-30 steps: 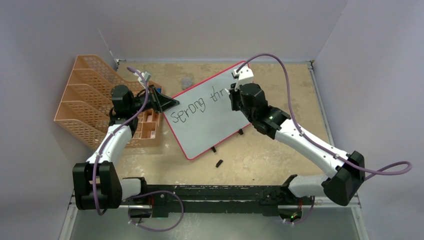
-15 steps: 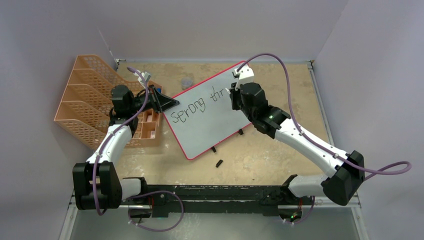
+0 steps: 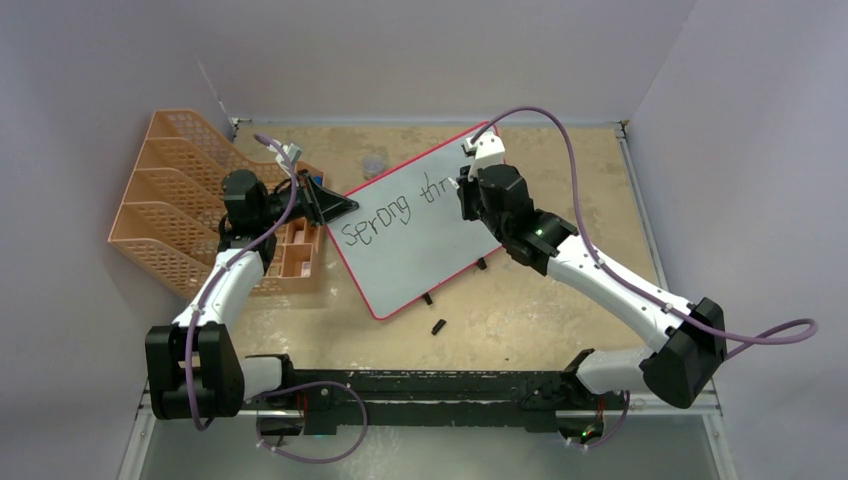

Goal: Write a sentence on the whiteboard

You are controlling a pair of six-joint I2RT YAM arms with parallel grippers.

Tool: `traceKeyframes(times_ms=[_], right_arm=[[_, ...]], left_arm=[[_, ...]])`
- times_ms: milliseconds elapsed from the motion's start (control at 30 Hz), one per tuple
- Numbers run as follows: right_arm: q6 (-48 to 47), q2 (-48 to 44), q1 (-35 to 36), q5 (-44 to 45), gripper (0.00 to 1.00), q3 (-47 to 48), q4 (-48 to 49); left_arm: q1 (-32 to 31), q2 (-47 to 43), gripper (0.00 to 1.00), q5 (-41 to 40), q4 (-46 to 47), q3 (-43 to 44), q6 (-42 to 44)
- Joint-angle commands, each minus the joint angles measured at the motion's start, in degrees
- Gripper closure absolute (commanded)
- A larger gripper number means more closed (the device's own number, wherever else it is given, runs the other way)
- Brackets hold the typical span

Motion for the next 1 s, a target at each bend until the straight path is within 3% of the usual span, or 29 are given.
traceKeyframes(times_ms=[0,433,967], right_arm=[[0.62,-0.9,-0.13,-2.08,1.0,0.6,0.31],[1.65,-1.95,-0.14,-1.24,1.0,-2.05,-2.84],[1.48,-1.4,-1.11,2.72,1.0,-1.49,0.01]], left_arm=[[-1.47,0.58,1.0,3.05,-1.31,1.08,2.23],[-1.47,0.67,1.0,2.98,-1.22,0.99,2.14],[-1.46,0.5,1.0,3.21,-1.22,0.99,2.23]])
